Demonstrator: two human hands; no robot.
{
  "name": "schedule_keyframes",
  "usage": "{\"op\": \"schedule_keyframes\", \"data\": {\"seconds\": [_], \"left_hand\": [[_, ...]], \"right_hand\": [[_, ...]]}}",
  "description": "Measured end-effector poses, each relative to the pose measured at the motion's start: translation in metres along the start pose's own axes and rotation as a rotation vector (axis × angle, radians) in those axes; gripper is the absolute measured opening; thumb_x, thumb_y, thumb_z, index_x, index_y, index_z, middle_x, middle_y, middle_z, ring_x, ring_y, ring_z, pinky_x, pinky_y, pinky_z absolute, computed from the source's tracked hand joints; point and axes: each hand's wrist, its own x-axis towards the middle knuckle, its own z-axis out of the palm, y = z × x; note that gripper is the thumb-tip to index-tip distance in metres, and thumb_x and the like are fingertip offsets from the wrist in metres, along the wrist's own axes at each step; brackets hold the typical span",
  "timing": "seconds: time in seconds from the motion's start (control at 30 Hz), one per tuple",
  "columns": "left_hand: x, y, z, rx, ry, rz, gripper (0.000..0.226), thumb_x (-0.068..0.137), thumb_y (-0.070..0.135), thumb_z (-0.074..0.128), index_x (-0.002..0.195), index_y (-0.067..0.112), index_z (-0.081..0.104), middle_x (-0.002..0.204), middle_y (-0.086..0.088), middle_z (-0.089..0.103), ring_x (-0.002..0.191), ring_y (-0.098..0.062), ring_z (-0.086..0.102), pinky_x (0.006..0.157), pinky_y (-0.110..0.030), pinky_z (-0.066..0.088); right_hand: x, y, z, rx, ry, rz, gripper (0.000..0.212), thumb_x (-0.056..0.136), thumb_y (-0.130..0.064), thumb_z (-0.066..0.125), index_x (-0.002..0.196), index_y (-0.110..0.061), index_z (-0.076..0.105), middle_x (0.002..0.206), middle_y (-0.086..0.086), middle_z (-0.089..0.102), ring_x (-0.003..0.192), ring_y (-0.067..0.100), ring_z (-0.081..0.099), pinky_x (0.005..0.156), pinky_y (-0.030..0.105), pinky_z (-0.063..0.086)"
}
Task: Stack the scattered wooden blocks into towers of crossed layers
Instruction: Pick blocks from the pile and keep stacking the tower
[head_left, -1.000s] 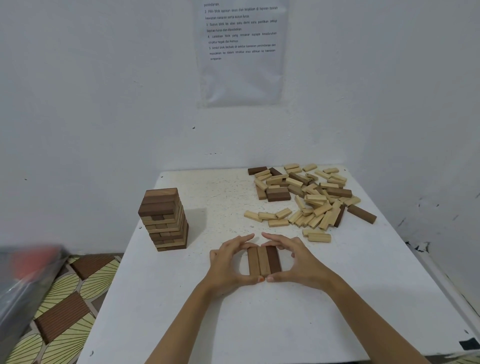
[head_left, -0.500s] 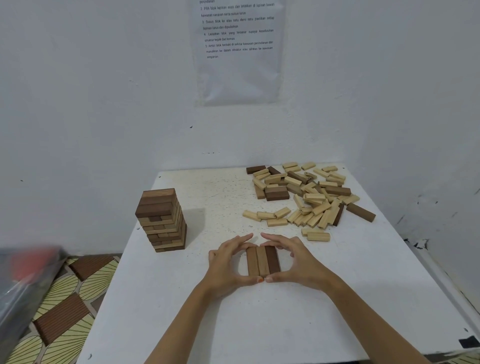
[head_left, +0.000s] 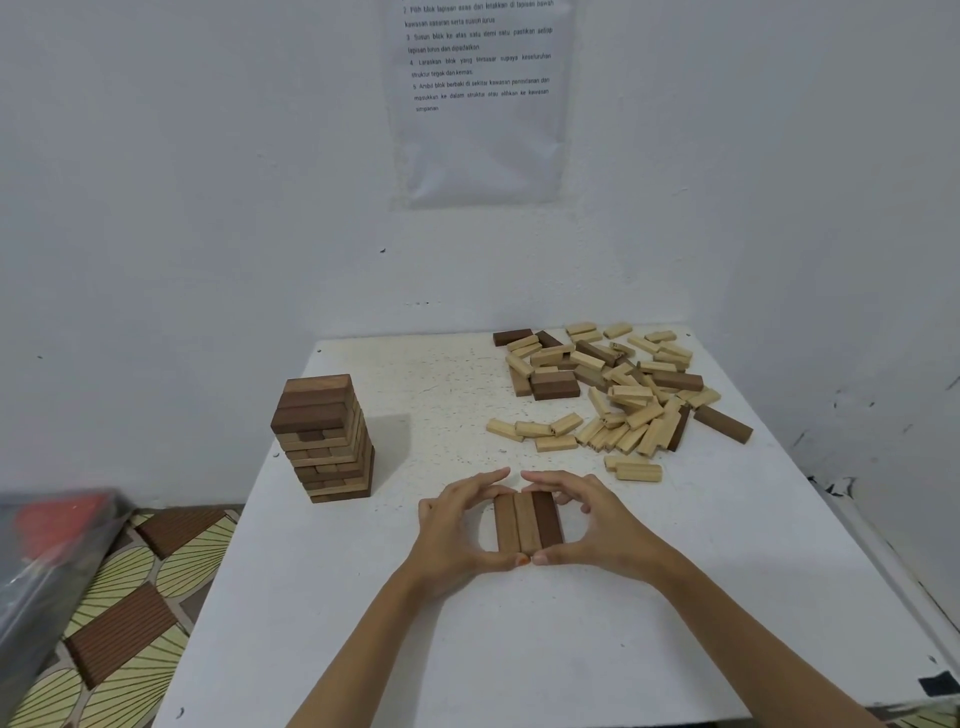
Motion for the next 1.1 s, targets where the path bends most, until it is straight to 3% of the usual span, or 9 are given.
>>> {"op": "schedule_keyframes", "data": {"seconds": [0.1, 0.2, 0.27, 0.37, 0.5, 0.7, 0.93, 1.07, 1.1], "left_hand": [[-0.001, 0.003, -0.001, -0.118, -0.028, -0.011, 0.093, 0.058, 0.031, 0.092, 0.137, 0.039, 0.044, 0.123, 0.019, 0.062, 0.126, 0.001, 0.047, 0.106, -0.026, 0.027], [-0.003, 0.011, -0.007, -0.158, -0.012, -0.011, 0.092, 0.058, 0.02, 0.093, 0.137, 0.032, 0.047, 0.122, 0.013, 0.065, 0.122, -0.002, 0.053, 0.097, -0.022, 0.04], [-0.005, 0.018, -0.013, -0.139, 0.003, 0.014, 0.093, 0.059, 0.024, 0.093, 0.138, 0.035, 0.045, 0.122, 0.017, 0.064, 0.122, 0.0, 0.052, 0.091, -0.024, 0.042], [-0.008, 0.028, -0.027, -0.14, 0.019, 0.051, 0.093, 0.059, 0.029, 0.091, 0.139, 0.034, 0.044, 0.122, 0.018, 0.064, 0.123, -0.004, 0.053, 0.093, -0.029, 0.044], [-0.011, 0.044, -0.051, -0.117, 0.057, 0.103, 0.093, 0.061, 0.021, 0.092, 0.14, 0.033, 0.044, 0.119, 0.015, 0.066, 0.122, -0.005, 0.054, 0.093, -0.019, 0.042], [-0.016, 0.065, -0.094, -0.076, 0.116, 0.174, 0.095, 0.061, 0.024, 0.092, 0.141, 0.035, 0.042, 0.12, 0.016, 0.065, 0.122, -0.006, 0.054, 0.095, -0.015, 0.041], [-0.024, 0.073, -0.142, -0.029, 0.191, 0.187, 0.096, 0.058, 0.022, 0.092, 0.139, 0.036, 0.044, 0.115, 0.017, 0.067, 0.119, -0.005, 0.055, 0.096, -0.015, 0.04], [-0.027, 0.07, -0.169, -0.113, 0.18, 0.148, 0.095, 0.058, 0.01, 0.092, 0.136, 0.04, 0.047, 0.116, 0.01, 0.067, 0.114, -0.012, 0.06, 0.084, -0.025, 0.054], [-0.027, 0.069, -0.176, -0.108, 0.19, 0.154, 0.094, 0.057, 0.01, 0.091, 0.136, 0.037, 0.048, 0.114, 0.01, 0.067, 0.112, -0.012, 0.062, 0.086, -0.022, 0.053]], "right_hand": [[-0.002, -0.005, -0.001, 0.004, 0.004, -0.019, 0.084, 0.062, -0.039, 0.09, 0.131, -0.055, 0.045, 0.121, -0.038, 0.052, 0.11, 0.003, 0.046, 0.088, 0.02, 0.035], [-0.003, -0.012, -0.003, 0.016, 0.01, -0.027, 0.084, 0.06, -0.046, 0.089, 0.13, -0.058, 0.045, 0.127, -0.021, 0.054, 0.113, 0.005, 0.046, 0.088, 0.02, 0.039], [-0.004, -0.021, -0.006, 0.017, 0.015, -0.048, 0.084, 0.06, -0.045, 0.088, 0.131, -0.056, 0.046, 0.129, -0.015, 0.054, 0.12, 0.005, 0.047, 0.094, 0.022, 0.041], [-0.005, -0.038, -0.012, 0.049, 0.013, -0.106, 0.082, 0.064, -0.028, 0.09, 0.134, -0.043, 0.05, 0.127, -0.018, 0.059, 0.125, 0.004, 0.048, 0.102, 0.027, 0.041], [-0.003, -0.065, -0.02, 0.085, 0.03, -0.188, 0.083, 0.064, -0.022, 0.091, 0.135, -0.032, 0.051, 0.126, -0.015, 0.061, 0.126, 0.007, 0.051, 0.107, 0.03, 0.04], [0.006, -0.107, -0.025, 0.112, 0.067, -0.279, 0.082, 0.062, -0.02, 0.091, 0.134, -0.031, 0.052, 0.123, -0.014, 0.064, 0.122, 0.004, 0.054, 0.105, 0.019, 0.04], [0.031, -0.147, -0.015, 0.141, 0.077, -0.369, 0.083, 0.062, -0.018, 0.091, 0.134, -0.028, 0.052, 0.12, -0.01, 0.066, 0.122, 0.009, 0.055, 0.107, 0.026, 0.041], [0.052, -0.168, -0.005, 0.133, 0.071, -0.407, 0.082, 0.062, -0.022, 0.092, 0.134, -0.03, 0.052, 0.119, -0.011, 0.066, 0.121, 0.009, 0.056, 0.107, 0.031, 0.041], [0.057, -0.172, -0.002, 0.129, 0.07, -0.414, 0.082, 0.062, -0.022, 0.092, 0.133, -0.031, 0.052, 0.118, -0.011, 0.066, 0.121, 0.009, 0.056, 0.107, 0.031, 0.041]]}}
